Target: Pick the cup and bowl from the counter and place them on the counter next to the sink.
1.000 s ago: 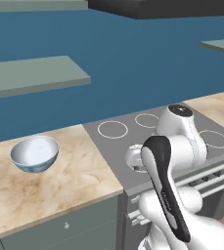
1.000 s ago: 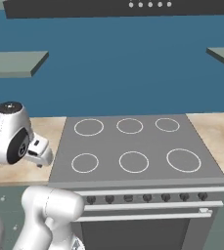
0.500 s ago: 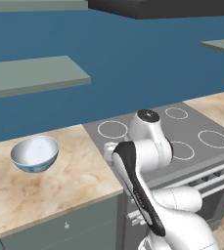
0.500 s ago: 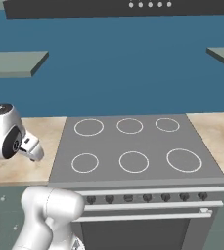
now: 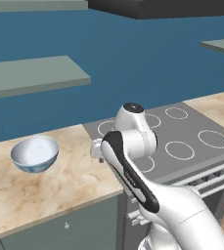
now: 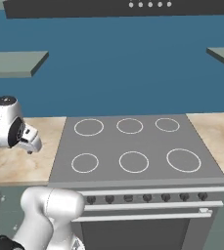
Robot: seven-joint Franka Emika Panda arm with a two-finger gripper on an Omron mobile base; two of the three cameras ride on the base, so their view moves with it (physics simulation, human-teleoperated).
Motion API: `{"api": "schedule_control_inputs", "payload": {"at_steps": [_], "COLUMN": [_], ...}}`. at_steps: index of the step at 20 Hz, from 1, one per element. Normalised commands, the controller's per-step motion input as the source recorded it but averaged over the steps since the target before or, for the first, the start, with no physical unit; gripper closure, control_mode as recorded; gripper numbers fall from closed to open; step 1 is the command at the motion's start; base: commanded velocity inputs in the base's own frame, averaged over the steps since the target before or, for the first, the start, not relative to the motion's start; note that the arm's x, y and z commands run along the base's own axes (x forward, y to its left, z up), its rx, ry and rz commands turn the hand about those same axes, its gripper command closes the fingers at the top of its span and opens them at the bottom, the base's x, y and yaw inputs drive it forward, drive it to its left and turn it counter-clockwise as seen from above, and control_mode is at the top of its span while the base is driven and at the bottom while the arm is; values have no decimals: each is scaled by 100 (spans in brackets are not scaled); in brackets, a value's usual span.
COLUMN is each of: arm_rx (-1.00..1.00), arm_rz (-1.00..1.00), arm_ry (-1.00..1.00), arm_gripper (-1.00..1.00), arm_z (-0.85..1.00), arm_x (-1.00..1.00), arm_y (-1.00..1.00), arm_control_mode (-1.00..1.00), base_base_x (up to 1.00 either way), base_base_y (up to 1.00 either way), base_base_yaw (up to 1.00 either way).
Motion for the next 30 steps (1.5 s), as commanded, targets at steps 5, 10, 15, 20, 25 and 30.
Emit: {"api": "schedule_control_inputs", "payload": {"at_steps": [5,10,15,20,25,30], "arm_rx": [6,4,4,21,25,5], "arm_rz": [7,-11,-33,-13,-1,0], "arm_ry": [-2,-11,-7,-2,0,0], "arm_gripper": [-100,-100,-100,-100,-100,-100], "arm_z": [-25,-47,-21,24,28,2], "arm_x": [10,0,11,1,-4,1], "arm_y": [42,53,28,5,-20,0], "arm_control_mode": [-100,-100,-100,-100,-100,-100], "base_base_x": [0,0,0,0,0,0], "base_base_y": [0,0,0,0,0,0], "base_base_yaw": [0,0,0,0,0,0]}}
